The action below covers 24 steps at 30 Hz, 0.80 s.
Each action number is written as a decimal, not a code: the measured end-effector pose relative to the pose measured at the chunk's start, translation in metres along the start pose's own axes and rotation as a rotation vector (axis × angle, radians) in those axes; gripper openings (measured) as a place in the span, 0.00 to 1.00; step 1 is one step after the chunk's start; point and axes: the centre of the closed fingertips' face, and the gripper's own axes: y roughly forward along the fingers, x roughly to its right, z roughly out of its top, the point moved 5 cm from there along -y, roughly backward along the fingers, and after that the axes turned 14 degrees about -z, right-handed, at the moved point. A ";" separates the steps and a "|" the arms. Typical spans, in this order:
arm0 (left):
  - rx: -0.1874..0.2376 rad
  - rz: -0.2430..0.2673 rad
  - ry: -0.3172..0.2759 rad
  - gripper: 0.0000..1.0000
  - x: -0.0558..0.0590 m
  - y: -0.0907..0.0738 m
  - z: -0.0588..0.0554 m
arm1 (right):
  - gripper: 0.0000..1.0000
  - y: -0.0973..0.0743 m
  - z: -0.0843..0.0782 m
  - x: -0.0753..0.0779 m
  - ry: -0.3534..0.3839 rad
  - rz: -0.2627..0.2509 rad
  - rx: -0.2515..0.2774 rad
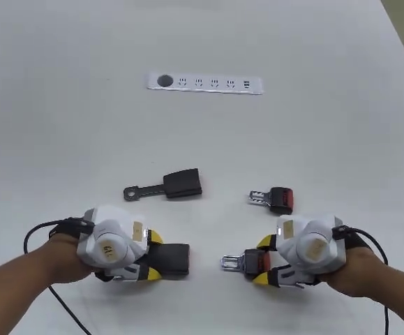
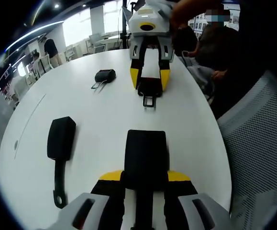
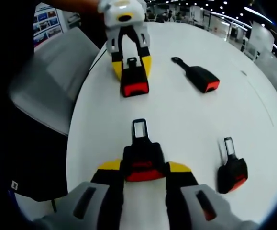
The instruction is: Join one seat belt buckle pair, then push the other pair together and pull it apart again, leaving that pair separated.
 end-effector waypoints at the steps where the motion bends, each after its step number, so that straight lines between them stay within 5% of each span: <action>1: -0.001 0.000 -0.002 0.32 0.000 0.000 0.000 | 0.32 0.002 0.003 -0.001 -0.003 0.001 0.003; 24: -0.021 -0.003 0.004 0.32 0.000 0.000 0.002 | 0.32 0.025 0.045 -0.012 0.017 0.020 0.058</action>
